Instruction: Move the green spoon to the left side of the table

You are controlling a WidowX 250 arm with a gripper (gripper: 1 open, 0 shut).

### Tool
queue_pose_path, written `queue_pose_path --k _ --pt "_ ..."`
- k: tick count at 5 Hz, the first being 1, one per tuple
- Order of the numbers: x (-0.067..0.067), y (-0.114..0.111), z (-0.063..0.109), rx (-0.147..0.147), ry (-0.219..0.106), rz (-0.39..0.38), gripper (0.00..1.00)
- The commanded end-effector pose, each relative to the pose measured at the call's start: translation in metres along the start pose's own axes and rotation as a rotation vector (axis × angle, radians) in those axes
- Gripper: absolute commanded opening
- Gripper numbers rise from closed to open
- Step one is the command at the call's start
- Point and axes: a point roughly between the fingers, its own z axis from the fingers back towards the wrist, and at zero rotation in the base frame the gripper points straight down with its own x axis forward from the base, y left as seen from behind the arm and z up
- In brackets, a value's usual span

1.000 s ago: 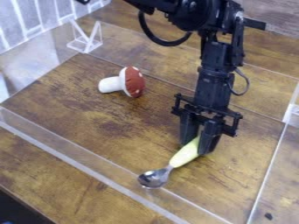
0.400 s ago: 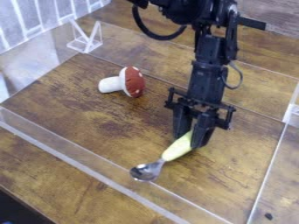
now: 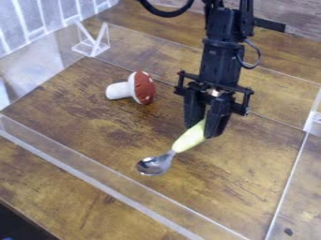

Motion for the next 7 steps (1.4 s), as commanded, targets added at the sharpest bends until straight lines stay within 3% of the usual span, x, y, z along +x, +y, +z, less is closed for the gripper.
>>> queue_pose_path --k 1,4,7 --pt "-0.018 0.004 0.045 -0.001 -0.125 0.006 0.00" --pt "-0.041 0.026 0.067 -0.014 -0.172 0.033 0.00" --pt "-0.061 0.071 0.076 -0.022 -0.198 0.099 0.00"
